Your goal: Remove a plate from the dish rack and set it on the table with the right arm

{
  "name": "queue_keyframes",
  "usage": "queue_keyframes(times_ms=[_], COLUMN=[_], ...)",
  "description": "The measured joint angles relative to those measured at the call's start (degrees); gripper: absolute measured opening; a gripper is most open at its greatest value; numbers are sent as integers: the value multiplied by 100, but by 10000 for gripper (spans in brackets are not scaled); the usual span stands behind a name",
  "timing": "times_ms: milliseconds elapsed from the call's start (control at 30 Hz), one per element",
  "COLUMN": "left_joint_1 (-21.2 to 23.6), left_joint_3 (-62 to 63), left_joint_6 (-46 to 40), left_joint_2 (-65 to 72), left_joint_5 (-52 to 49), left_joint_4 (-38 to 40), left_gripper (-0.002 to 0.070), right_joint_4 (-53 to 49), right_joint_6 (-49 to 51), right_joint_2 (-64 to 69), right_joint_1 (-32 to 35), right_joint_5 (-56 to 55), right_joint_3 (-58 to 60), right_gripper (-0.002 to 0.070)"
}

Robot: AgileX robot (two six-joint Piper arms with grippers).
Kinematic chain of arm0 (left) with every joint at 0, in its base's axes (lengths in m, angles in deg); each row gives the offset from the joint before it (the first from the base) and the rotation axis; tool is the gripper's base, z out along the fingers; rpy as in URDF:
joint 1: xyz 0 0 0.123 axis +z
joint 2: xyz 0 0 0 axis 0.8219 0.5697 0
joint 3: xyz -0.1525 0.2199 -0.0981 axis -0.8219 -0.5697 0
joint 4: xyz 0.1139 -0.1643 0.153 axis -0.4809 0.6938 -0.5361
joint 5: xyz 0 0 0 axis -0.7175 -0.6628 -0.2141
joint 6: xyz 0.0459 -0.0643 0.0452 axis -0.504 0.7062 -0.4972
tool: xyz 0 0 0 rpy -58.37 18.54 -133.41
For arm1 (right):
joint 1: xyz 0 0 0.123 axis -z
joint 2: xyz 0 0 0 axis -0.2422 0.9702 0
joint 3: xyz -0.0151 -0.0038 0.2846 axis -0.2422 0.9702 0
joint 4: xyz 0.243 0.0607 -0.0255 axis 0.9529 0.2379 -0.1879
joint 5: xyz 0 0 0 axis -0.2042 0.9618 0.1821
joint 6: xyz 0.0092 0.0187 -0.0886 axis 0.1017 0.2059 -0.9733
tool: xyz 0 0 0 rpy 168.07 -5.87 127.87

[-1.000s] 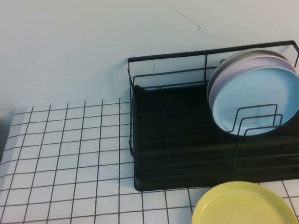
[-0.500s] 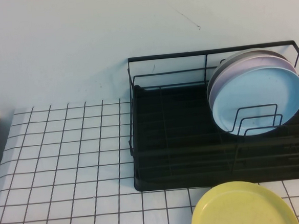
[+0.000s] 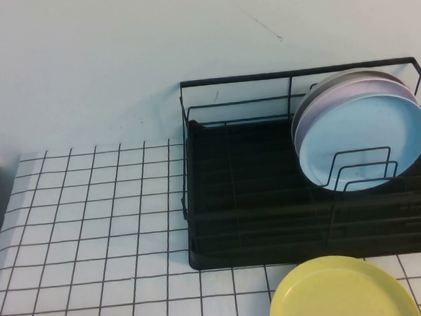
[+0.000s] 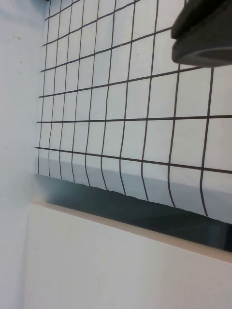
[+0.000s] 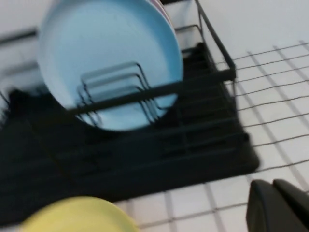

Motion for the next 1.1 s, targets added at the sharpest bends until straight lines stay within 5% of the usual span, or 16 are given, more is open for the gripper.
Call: queue_keyframes(times_ms=[233,767,1000,1033,1100], left_joint_1=[0,0,0,0,0], left_joint_3=[0,0,0,0,0], left_joint_6=[0,0,0,0,0], left_joint_2=[0,0,0,0,0], left_joint_5=[0,0,0,0,0], left_joint_4=[0,0,0,0,0], left_gripper=[-4,-4,-4,-4,-4], right_joint_4=[2674,3256,3137,2963,2963], right_joint_6=[335,-1394,-2784,-4670,-5106], right_joint_2=[0,0,1204,2833,3156], right_joint_1=[0,0,0,0,0], right_joint_5=[-214,475,1348,2449,2712], right_joint_3=[0,-77,-1872,-3151,-3412], right_gripper=[-2,-2,-2,0,1])
